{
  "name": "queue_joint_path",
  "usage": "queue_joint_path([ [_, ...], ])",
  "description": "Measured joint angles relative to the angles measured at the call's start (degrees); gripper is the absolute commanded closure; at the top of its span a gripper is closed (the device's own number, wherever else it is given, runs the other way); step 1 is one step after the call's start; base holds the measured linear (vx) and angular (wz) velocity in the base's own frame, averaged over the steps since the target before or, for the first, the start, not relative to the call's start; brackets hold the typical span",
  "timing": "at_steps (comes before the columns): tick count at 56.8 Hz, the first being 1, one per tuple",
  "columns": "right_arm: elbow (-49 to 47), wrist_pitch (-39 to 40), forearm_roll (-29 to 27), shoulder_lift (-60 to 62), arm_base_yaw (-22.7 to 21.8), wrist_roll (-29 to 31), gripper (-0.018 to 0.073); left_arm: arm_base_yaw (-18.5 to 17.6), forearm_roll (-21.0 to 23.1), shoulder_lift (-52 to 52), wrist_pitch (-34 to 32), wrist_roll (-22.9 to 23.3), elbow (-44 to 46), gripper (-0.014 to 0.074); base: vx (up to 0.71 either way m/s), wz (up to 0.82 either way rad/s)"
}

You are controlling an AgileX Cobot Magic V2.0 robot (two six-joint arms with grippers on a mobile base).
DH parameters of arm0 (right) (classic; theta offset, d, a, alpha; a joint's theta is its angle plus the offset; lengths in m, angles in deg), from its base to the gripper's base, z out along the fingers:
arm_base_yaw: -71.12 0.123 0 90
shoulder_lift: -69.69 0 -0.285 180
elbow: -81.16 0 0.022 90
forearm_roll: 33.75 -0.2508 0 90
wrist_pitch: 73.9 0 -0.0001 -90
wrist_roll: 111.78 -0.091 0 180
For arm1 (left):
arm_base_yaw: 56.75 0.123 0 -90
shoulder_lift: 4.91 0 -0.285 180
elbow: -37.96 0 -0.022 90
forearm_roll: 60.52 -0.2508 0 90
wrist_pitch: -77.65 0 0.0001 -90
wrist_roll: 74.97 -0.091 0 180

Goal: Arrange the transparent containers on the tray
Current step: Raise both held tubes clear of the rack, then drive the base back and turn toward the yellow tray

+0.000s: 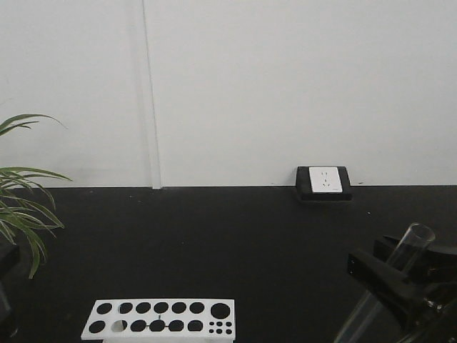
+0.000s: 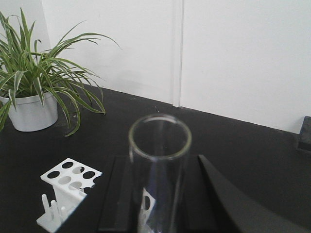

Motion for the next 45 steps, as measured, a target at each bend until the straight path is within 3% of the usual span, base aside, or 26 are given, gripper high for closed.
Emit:
queue_joint_path([
  [45,0.29,-0.07,0.0,0.0,0.0,0.0,0.0571,0.0,0.0,0.0,0.24,0.0,0.0,0.0535,-0.05,0.01],
])
